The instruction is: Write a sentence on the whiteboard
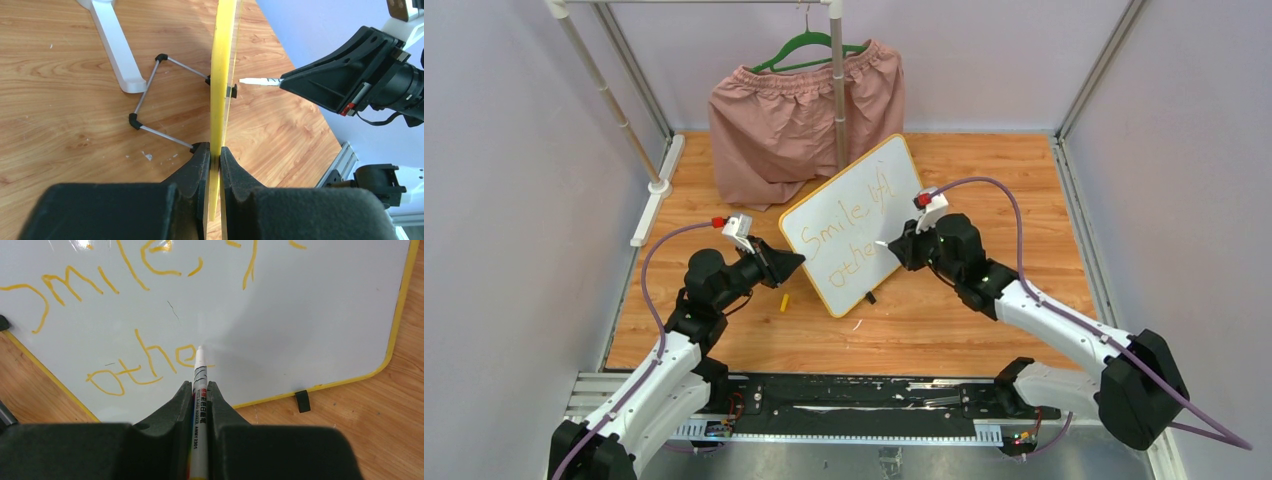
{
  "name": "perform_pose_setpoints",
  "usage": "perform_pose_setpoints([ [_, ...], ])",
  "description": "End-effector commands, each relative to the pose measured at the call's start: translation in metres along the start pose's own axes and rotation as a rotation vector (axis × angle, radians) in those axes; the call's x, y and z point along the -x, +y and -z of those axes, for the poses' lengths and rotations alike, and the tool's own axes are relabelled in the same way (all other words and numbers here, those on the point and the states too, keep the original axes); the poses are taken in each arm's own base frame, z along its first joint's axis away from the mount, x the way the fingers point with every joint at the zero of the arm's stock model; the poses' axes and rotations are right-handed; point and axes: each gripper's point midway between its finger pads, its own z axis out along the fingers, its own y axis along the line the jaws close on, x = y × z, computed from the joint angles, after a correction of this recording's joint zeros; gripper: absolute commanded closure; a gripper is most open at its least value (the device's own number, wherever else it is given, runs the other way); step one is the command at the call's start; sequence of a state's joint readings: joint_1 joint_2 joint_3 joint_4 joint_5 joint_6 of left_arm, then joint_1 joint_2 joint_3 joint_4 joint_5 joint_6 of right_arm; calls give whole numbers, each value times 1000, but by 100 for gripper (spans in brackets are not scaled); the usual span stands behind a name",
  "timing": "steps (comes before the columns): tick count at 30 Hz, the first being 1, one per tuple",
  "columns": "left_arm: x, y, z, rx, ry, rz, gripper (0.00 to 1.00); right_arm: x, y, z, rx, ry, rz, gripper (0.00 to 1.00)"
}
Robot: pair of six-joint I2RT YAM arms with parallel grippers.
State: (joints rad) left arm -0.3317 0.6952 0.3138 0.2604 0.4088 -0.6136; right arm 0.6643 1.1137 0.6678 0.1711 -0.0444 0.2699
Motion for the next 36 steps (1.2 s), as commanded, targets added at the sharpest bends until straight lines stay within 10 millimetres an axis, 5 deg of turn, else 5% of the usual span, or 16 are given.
perform_pose_setpoints([
  [1,10,-14,1,-61,-41,-22,100,32,1,-3,0,-79,-10,100],
  [30,11,-15,1,-63,-41,-24,100,-22,-22,-7,-71,37,-45,100],
  [36,10,-14,1,-62,-40,-23,100,-17,-21,-8,-70,29,-48,100],
])
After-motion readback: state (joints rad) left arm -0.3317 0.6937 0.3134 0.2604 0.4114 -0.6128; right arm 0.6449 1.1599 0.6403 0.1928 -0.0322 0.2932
